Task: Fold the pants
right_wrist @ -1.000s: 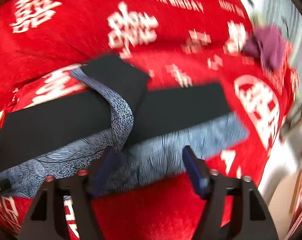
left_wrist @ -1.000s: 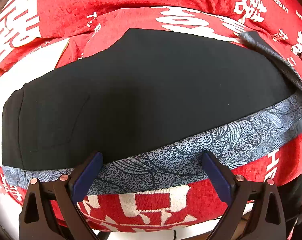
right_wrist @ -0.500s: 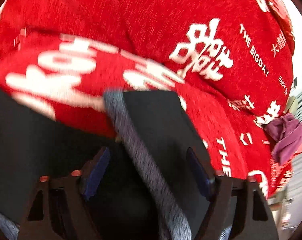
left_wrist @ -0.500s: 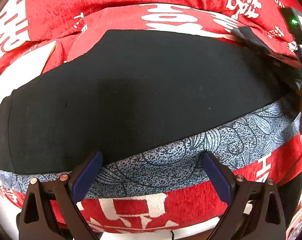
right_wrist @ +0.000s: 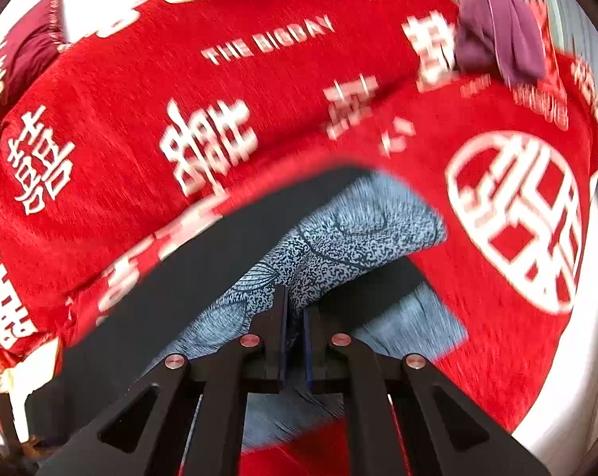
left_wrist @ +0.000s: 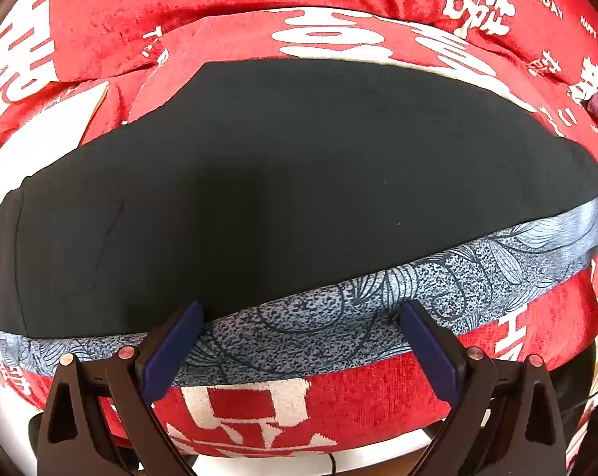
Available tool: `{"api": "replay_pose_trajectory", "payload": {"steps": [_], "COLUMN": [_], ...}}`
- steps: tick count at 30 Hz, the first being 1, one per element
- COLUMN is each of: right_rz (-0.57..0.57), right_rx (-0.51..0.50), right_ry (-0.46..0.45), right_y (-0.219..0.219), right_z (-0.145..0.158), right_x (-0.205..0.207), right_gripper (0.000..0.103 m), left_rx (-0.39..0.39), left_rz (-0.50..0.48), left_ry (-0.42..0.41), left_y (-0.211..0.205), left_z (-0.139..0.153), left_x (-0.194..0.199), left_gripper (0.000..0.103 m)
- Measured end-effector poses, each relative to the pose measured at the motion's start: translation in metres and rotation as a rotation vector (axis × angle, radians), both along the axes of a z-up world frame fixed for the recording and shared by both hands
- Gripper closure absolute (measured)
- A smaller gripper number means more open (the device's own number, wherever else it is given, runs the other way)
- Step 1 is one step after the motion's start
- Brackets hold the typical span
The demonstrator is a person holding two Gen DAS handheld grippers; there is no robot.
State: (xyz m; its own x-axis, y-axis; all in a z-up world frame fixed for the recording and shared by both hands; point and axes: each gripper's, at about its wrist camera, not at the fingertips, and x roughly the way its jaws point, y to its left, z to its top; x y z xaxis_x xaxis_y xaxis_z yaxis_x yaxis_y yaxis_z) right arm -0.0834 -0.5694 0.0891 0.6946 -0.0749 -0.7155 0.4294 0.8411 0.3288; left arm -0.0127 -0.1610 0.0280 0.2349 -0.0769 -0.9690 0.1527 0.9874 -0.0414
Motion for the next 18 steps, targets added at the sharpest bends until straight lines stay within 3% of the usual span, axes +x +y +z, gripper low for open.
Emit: {"api": "replay_pose_trajectory", "payload": {"steps": [2, 5, 10, 14, 15, 17, 18], "right_rz": [0.015, -0.033, -0.104, -0.13, -0.149, -0.144, -0.119], "right_rx": [0.05, 0.213, 0.328, 0.353, 0.36, 0.385, 0.398], "right_ry": [0.032, -0.032, -0.163, -0.219, -0.205, -0.16, -0.122], "right_y": [-0.004, -0.021, -0.045, -0.059, -0.064, -0.07, -0.071], "right_z": [-0.026, -0.051, -0.056, -0.052, -0.057, -0.066, -0.068], "right_x": [0.001, -0.009, -0.017, -0.014, -0.008, 0.003, 0.009], "right_gripper": [0.096, 0.09, 0.035, 0.032, 0.033, 0.088, 0.097], "left_rx": [0.002, 0.0, 0.014, 0.031, 0.035, 0.029, 0.021], "left_rz": [-0.004, 0.0, 0.007, 0.002, 0.001, 0.001, 0.007], "left_ry": [0.001, 0.007, 0.007, 0.0, 0.0, 0.003, 0.007], "left_y": [0.0, 0.002, 0.001, -0.002, -0.003, -0.002, 0.0], "left_z": [0.0, 0.0, -0.001, -0.003, -0.003, -0.001, 0.001], "left_x": [-0.001, -0.002, -0.004, -0.003, -0.003, -0.002, -0.001], "left_gripper": [0.003, 0.003, 0.003, 0.003, 0.003, 0.003, 0.003]}}
